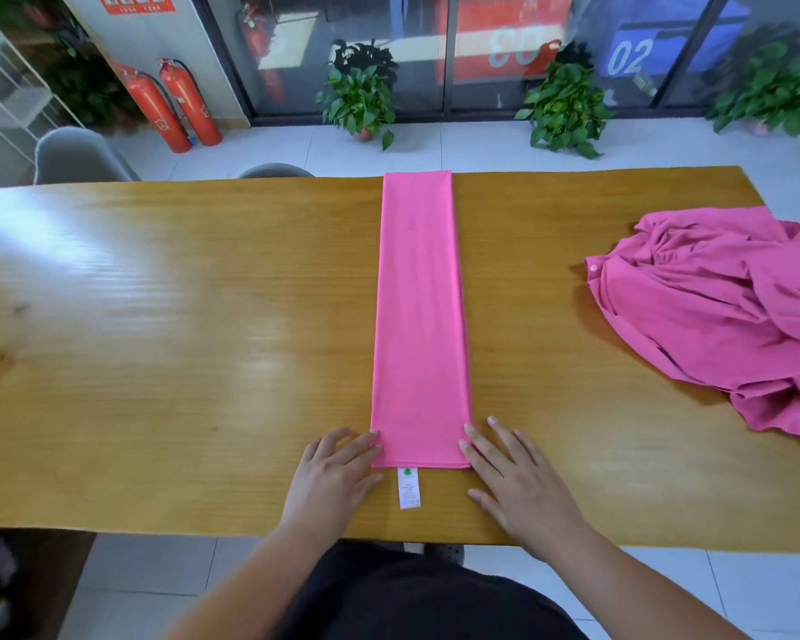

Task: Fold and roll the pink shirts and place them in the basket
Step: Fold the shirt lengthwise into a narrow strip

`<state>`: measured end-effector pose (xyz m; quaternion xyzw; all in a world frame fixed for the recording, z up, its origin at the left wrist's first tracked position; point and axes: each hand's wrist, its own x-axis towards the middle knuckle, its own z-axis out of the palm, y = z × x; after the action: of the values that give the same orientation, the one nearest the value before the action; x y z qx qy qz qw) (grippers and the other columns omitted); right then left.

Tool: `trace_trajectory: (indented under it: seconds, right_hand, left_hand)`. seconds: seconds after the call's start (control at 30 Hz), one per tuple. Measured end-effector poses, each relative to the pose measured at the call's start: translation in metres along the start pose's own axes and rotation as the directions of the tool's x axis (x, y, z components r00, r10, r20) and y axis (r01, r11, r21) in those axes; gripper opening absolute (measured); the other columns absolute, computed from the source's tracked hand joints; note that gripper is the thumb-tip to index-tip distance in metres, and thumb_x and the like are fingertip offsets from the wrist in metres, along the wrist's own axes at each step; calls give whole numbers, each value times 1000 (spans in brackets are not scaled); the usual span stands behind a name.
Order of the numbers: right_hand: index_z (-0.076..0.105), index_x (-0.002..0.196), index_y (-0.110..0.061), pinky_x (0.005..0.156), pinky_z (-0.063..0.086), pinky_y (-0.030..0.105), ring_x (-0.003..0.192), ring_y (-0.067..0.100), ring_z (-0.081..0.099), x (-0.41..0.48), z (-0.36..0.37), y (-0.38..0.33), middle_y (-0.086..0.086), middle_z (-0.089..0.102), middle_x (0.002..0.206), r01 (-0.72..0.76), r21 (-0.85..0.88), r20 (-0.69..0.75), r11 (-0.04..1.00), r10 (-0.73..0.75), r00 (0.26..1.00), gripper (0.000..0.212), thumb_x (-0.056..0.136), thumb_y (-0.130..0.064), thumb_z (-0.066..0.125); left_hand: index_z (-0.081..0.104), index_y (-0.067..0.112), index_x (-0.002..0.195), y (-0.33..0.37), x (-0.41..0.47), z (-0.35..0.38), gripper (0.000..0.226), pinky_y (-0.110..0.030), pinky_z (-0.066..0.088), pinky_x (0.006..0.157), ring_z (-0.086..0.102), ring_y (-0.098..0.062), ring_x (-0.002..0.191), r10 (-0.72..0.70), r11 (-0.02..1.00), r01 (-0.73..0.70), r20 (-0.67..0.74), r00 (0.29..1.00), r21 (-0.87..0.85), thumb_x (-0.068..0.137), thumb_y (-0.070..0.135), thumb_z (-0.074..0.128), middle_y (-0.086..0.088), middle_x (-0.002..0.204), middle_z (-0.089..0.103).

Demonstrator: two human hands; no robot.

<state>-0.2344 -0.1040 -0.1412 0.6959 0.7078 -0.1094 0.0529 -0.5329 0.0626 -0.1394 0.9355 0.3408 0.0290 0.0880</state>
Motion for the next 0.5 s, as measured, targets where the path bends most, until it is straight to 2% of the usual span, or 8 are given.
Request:
trace_trajectory:
  seconds: [0.1,0.2,0.33,0.5]
  right_hand:
    - [52,155,-23,119,37,46,153,26,37,0,4,-2,-6,44,164,68,16,-143,998,-64,988,54,107,-47,55]
    - [71,135,-25,101,48,39,127,21,55,6,-1,-5,-11,63,143,63,42,-266,997,-50,963,39,98,-40,72]
    - [80,111,-31,78,49,34,95,15,57,24,-12,-3,-17,73,116,64,99,-350,993,-26,936,22,90,-37,82]
    - [78,102,-29,70,48,35,83,18,54,37,-6,1,-15,70,93,89,90,-406,992,-45,913,12,91,-32,81]
  left_hand:
    - [76,31,128,12,-8,0,42,-34,46,102,55,-17,129,-56,998,55,-28,998,-16,101,56,55,22,142,64]
    - [80,32,118,18,-6,-4,30,-33,50,94,55,-15,121,-97,995,96,-36,995,-32,97,51,69,24,133,67]
    - [78,37,114,16,3,-10,27,-32,48,93,54,-11,116,-162,981,161,6,987,-110,89,48,79,28,122,69]
    - [71,43,118,10,8,-10,29,-29,43,98,51,-5,118,-154,980,159,51,987,-118,91,51,76,29,120,65]
